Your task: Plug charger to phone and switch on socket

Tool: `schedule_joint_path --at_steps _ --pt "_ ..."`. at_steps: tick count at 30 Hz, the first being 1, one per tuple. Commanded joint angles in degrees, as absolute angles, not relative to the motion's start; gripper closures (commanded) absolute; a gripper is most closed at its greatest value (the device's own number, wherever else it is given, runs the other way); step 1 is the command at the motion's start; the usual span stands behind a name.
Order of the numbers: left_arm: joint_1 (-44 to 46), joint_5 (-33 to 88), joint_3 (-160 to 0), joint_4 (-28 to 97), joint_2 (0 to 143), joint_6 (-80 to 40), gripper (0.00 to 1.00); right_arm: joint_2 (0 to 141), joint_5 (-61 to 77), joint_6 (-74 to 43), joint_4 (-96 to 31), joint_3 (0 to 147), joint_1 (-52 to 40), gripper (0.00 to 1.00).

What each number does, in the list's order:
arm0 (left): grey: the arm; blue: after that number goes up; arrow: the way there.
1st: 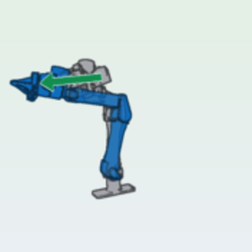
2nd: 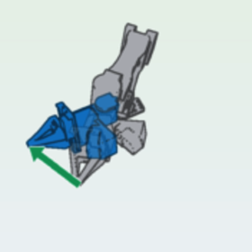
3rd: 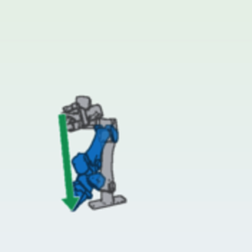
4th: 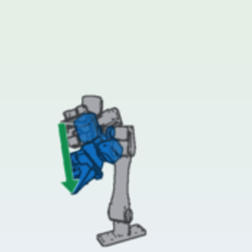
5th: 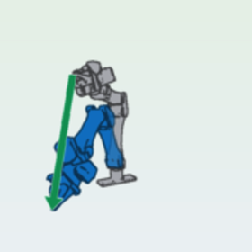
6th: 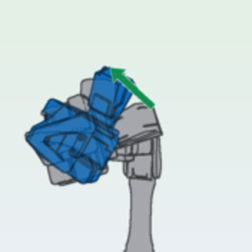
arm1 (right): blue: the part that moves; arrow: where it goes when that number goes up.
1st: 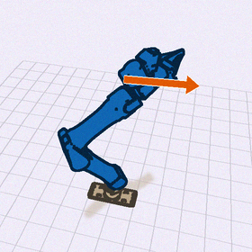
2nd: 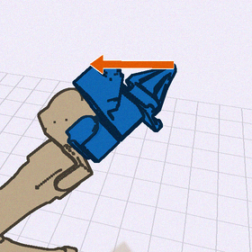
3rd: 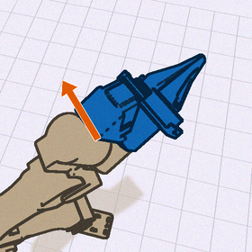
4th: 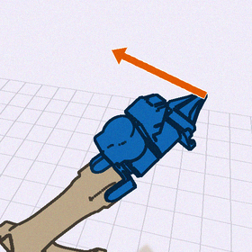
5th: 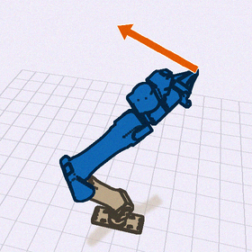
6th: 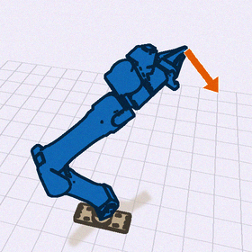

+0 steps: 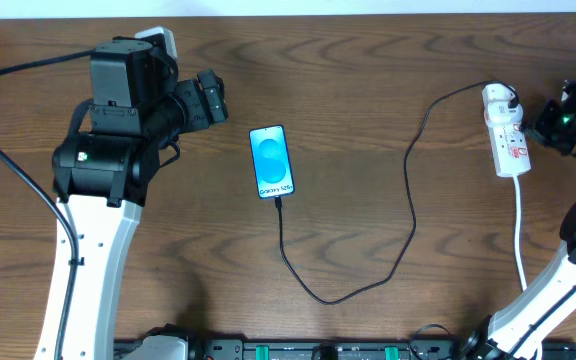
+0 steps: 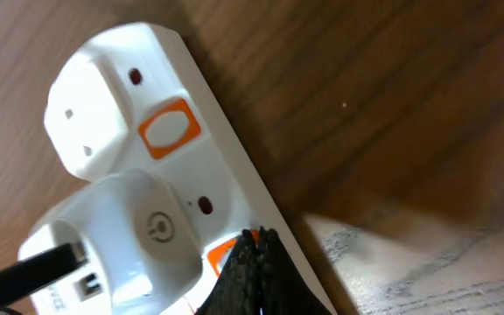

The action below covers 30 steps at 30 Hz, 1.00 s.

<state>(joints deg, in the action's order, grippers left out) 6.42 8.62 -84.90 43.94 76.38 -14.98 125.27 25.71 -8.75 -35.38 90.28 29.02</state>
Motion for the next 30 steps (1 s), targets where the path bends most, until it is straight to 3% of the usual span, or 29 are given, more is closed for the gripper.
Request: schedule_joint_path --at_steps 1,30 --pt "6.20 7.88 -85.36 44.14 76.51 -14.63 0.09 126.08 26.06 -9.13 -34.35 87.74 29.15 0.99" --pt "6.20 7.88 -85.36 44.14 76.51 -14.63 0.09 126.08 30.37 -9.10 -32.84 86.24 25.85 0.99"
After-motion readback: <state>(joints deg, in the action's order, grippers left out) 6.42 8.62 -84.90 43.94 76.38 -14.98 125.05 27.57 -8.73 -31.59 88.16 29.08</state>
